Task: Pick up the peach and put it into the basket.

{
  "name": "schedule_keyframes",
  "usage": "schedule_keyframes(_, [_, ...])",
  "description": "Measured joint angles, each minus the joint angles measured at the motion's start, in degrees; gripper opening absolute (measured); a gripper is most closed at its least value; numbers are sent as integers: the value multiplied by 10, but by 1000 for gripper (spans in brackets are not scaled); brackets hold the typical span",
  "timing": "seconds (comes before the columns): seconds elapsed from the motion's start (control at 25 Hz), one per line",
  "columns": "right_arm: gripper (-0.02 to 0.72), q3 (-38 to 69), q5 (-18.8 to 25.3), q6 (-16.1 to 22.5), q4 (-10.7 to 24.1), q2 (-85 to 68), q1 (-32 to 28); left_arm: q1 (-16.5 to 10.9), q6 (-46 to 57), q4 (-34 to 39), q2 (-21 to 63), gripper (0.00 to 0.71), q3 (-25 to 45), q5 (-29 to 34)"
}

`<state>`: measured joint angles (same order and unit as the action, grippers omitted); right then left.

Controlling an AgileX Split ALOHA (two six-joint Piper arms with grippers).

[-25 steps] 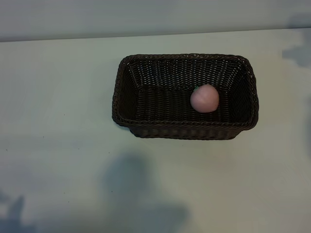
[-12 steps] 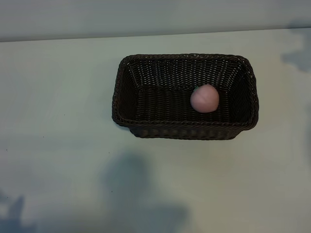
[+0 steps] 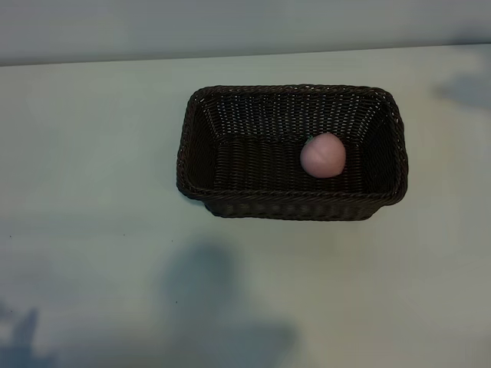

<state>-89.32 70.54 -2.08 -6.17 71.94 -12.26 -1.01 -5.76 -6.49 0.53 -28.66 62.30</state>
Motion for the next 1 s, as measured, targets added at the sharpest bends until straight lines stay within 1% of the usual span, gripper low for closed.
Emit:
schedule_keyframes(0.2, [581,22,7,-9,-11,-123,0,0,0,0,0,598,0,0])
schedule_keyframes(0.36, [581,88,-6,-22,-8,-234,0,0,0,0,0,598,0,0])
schedule_keyframes(0.52, [581,155,-22,-23,0,-305,0,0,0,0,0,598,0,0])
schedule_keyframes(0.72, [581,210,-24,-24,2,-388,2,0,0,0,0,598,0,0])
schedule_keyframes(0.84, [581,240,-38,-23,3,-429,20,0,0,0,0,598,0,0])
schedule_keyframes(1.0, [581,287,-43,-5,5,-485,65,0,0,0,0,598,0,0])
